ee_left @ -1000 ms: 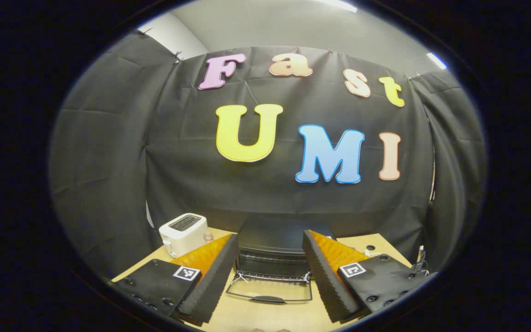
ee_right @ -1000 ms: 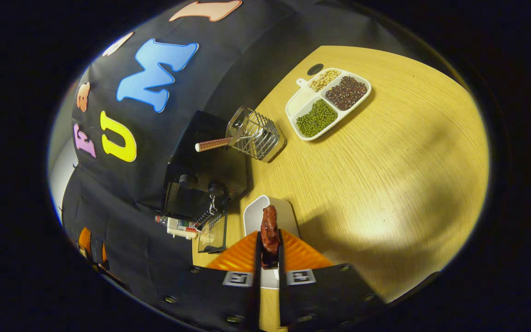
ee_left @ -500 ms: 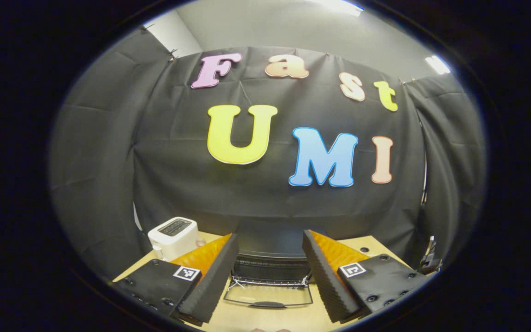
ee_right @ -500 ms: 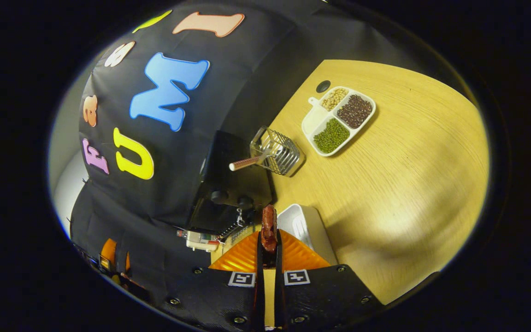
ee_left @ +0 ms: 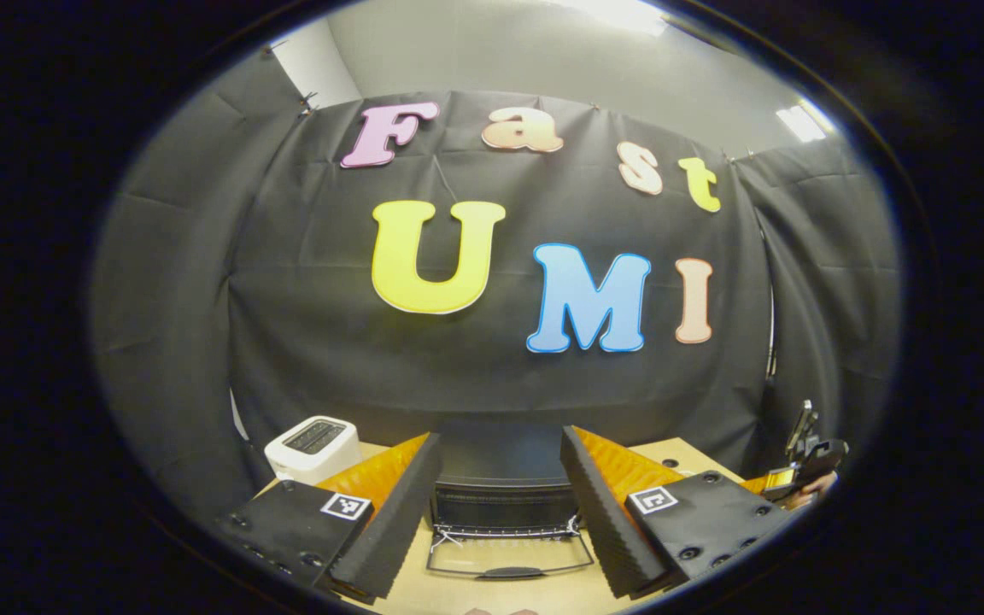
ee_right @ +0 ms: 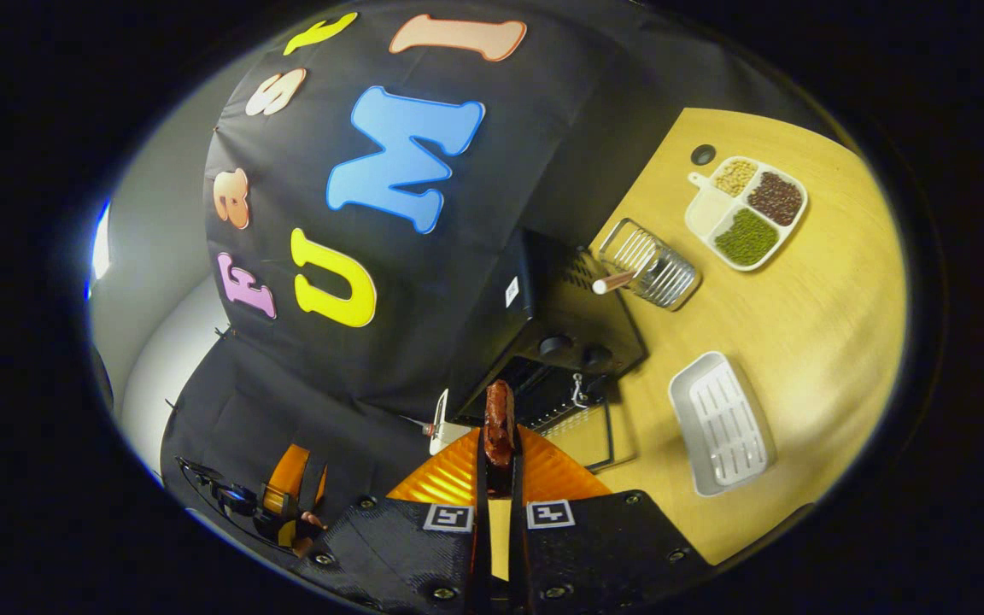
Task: Open the electric oven with the left hand, put the food in, and close the electric oven.
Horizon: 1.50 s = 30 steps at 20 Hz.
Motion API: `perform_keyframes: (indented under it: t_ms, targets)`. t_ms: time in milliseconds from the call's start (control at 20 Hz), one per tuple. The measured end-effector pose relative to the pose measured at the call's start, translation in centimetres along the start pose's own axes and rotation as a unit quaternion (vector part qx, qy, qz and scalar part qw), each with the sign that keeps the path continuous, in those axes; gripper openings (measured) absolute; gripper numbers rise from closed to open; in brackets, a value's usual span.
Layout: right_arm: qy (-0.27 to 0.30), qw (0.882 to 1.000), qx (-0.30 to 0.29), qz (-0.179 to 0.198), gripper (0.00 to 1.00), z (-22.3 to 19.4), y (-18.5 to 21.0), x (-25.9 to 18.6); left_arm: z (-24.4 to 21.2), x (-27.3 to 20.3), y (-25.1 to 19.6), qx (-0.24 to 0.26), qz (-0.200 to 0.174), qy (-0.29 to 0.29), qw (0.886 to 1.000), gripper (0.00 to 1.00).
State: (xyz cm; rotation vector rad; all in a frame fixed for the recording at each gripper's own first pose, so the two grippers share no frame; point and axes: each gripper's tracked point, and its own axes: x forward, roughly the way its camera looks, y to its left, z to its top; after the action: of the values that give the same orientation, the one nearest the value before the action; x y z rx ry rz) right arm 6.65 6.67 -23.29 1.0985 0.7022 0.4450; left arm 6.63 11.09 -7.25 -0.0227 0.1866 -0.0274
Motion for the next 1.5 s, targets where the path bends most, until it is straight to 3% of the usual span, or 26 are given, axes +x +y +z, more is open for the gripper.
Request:
perform_keyframes:
  t_ms: [350, 800, 1100, 1200, 1250, 1400, 1500]
  targets:
    - [0.010, 1.000, -0.008, 0.014, 0.08, -3.6, 2.3, 8.7, -0.3, -0.6, 3.4, -0.011, -0.018, 0.009, 1.000, 1.00]
    - [-0.014, 0.999, 0.033, -0.036, 0.08, -5.6, -0.8, 17.8, -0.5, -2.0, 10.3, -0.008, -0.007, 0.020, 1.000, 1.00]
    - [-0.049, 0.993, 0.052, -0.089, 0.09, -5.4, -3.9, 22.6, -1.8, -2.2, 14.0, -0.013, 0.010, 0.036, 0.999, 1.00]
    - [-0.065, 0.992, 0.059, -0.087, 0.08, -4.9, -4.0, 24.3, -2.1, -2.1, 14.9, -0.013, 0.013, 0.042, 0.999, 0.89]
    - [-0.070, 0.992, 0.060, -0.086, 0.08, -4.7, -4.2, 25.1, -2.2, -1.9, 15.2, -0.014, 0.013, 0.044, 0.999, 1.00]
    - [-0.087, 0.990, 0.069, -0.089, 0.09, -4.4, -4.7, 27.1, -2.6, -1.5, 15.8, -0.018, 0.015, 0.052, 0.998, 1.00]
    - [-0.102, 0.987, 0.082, -0.094, 0.08, -3.9, -5.4, 27.8, -3.0, -1.3, 16.3, -0.018, 0.019, 0.056, 0.998, 0.94]
